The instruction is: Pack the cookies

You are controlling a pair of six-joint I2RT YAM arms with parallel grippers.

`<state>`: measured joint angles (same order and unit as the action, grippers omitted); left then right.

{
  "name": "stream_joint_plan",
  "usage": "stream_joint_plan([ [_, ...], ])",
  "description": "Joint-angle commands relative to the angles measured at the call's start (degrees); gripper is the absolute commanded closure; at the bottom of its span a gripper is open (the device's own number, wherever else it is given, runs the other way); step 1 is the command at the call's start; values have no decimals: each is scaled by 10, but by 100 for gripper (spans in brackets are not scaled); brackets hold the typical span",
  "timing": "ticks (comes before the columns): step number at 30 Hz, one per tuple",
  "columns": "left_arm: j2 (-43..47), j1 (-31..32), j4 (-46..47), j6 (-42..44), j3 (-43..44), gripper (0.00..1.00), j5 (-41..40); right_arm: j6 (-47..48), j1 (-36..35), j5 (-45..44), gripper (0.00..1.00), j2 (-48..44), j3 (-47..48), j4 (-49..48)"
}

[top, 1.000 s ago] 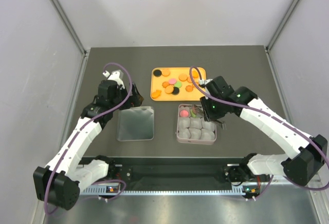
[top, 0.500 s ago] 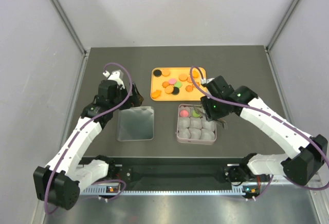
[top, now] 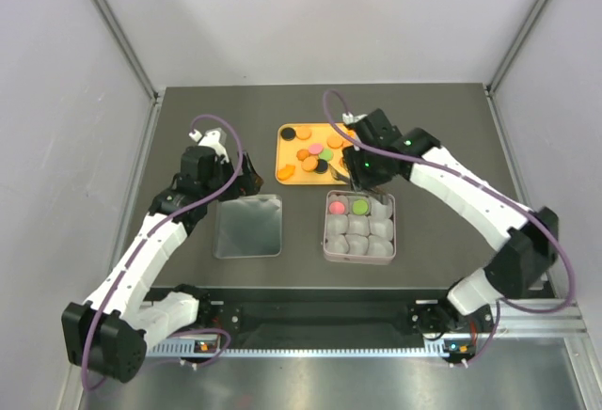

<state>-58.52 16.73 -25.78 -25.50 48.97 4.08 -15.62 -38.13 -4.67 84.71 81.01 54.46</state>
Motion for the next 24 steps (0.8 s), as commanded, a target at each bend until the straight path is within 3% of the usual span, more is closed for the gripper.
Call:
stream_joint_plan([
  [1, 0, -3, 13, 4, 3, 2, 3, 7, 3, 15, 56, 53, 63, -69],
  [7, -3, -3, 13, 4, 4, 2, 1, 19, -29, -43, 50, 164, 141, -74],
  [13, -3, -3, 12, 4, 4, 2, 1, 36, -54, -85, 43, 220, 206, -58],
  [24, -2, -3, 11, 5, 4, 2, -2, 48, -78, -119, 42, 279, 266, -27],
])
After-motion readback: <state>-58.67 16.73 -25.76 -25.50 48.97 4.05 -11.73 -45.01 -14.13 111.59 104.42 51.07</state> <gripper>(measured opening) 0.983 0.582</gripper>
